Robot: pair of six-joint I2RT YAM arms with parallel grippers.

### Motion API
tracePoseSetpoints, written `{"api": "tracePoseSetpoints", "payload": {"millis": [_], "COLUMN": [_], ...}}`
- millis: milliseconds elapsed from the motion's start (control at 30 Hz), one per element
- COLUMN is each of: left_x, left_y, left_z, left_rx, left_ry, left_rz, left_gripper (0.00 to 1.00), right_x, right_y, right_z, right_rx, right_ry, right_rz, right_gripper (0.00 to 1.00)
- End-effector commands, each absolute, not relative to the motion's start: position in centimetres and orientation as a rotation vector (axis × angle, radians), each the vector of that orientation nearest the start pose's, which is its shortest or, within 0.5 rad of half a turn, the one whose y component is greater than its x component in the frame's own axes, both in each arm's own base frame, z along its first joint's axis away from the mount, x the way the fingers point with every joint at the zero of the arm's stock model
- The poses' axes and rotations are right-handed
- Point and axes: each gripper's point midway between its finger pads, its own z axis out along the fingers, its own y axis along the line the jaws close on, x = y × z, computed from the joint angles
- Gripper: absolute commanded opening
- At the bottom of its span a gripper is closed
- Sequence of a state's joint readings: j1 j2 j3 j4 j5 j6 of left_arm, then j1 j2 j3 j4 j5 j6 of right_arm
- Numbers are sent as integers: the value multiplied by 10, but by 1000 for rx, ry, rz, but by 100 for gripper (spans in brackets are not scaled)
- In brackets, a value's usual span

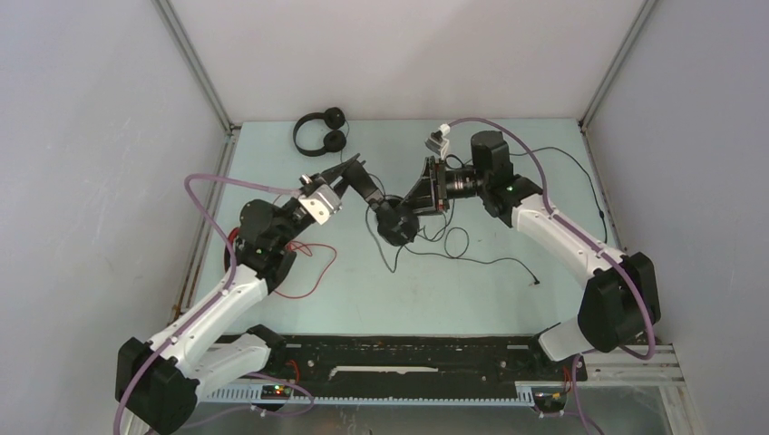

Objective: Wrap the headphones
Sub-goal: Pick up the headphones from the center of the board.

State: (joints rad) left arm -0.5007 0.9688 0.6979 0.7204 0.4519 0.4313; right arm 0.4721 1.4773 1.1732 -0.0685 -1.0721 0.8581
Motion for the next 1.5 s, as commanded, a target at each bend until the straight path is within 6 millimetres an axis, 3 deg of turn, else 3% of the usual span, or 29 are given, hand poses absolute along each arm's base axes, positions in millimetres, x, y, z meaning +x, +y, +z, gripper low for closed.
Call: {"api": "tracePoseSetpoints", "payload": {"millis": [0,200,400,600,800,900,1067,1233,1467], "left_x": [282,313,324,314,303,296,287,286,289], "left_y": [-218,-189,-145,-128,-130,-140,-154,-163,-170], "left_z": [411,385,370,344,328,325,324,313,297], "left_rx": [833,707,517,450,482,513,539,587,615], "left_ry": [840,1133,1413,1682,1848,1875,1881,1912,2002], "left_rz": [-301,-205,-86,-76,-109,-182,-286,-326,-337], "left_gripper": [0,0,0,0,0,0,0,0,0], "right_x": [263,292,297,277,239,239,255,244,240], "right_y": [309,283,265,261,290,304,319,343,366], "right_z": [309,338,345,381,397,392,364,352,325], "right_rx": [-378,-285,-344,-514,-731,-734,-662,-723,-715], "right_ry": [2105,1966,1884,1676,1521,1532,1706,1731,1831], "right_rz": [1789,1716,1538,1338,1331,1306,1328,1497,1523], "right_gripper": [55,84,90,100,100,100,100,99,99]}}
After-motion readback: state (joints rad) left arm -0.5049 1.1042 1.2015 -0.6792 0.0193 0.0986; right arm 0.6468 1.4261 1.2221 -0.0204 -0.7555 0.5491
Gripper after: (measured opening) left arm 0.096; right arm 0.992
